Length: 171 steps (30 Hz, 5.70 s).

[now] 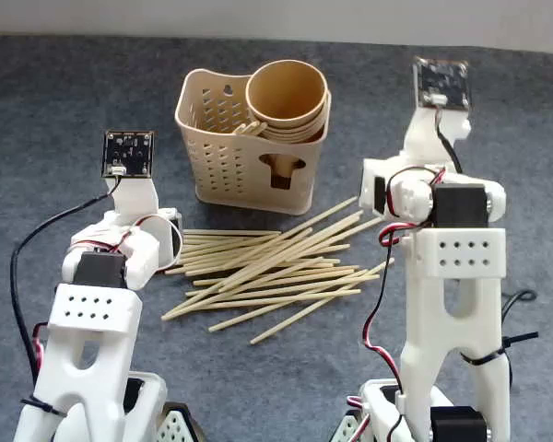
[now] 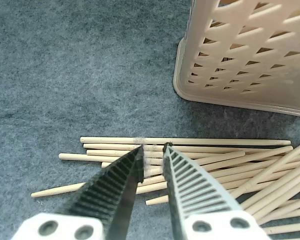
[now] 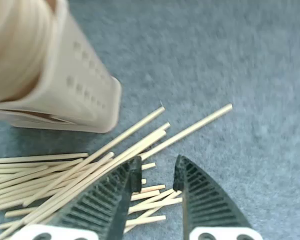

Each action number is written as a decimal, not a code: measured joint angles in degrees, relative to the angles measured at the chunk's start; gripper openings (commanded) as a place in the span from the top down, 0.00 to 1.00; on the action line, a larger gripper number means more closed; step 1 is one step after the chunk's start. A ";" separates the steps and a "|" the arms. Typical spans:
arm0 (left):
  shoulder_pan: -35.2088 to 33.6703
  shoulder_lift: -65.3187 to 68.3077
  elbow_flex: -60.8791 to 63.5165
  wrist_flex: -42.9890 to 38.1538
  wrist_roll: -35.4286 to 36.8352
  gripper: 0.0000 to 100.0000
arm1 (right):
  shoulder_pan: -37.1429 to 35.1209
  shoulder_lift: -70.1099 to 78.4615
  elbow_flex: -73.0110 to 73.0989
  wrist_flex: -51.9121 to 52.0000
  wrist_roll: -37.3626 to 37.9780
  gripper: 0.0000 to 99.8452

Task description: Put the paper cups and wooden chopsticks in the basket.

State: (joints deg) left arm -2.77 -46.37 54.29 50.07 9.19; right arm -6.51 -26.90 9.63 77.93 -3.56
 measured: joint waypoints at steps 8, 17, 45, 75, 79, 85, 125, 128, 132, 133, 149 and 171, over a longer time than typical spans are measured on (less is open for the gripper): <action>0.00 0.00 0.00 0.00 0.00 0.92 | 2.90 10.55 10.99 -9.58 -3.96 0.88; 0.00 0.00 0.00 0.00 0.00 0.92 | 6.15 30.77 1.93 -11.16 -10.55 0.88; 0.00 0.00 0.00 0.00 0.00 0.92 | 7.74 60.48 -22.68 -7.82 -15.03 0.99; 0.00 0.00 0.00 0.00 0.00 0.92 | 5.36 45.10 -36.13 21.98 -12.66 0.99; 0.00 0.00 0.00 0.00 0.00 0.92 | 1.32 35.25 -31.21 21.98 -10.90 0.99; 0.00 0.00 0.00 0.00 0.00 0.92 | -5.10 20.92 -30.07 21.98 -10.55 0.99; 0.00 0.00 0.00 0.00 0.00 0.92 | -24.26 6.59 -25.58 -53.01 -8.44 0.99; 0.00 0.00 0.00 0.00 0.00 0.92 | -24.18 7.47 -22.33 -61.54 -2.29 0.99; 0.00 0.00 0.00 0.00 0.00 0.92 | -24.18 7.38 -14.15 -72.09 3.69 0.99; 0.00 0.00 0.00 0.00 0.00 0.92 | -24.18 7.47 -12.04 -73.93 4.57 0.99; 0.00 0.00 0.00 0.00 0.00 0.92 | -24.18 7.56 14.42 -89.49 9.49 0.91; 0.00 0.00 0.00 0.00 0.00 0.92 | -26.99 -6.07 16.09 -68.66 9.49 0.89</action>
State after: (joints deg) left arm -2.77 -46.37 54.29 50.07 9.19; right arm -33.49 -32.97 25.71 9.27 5.93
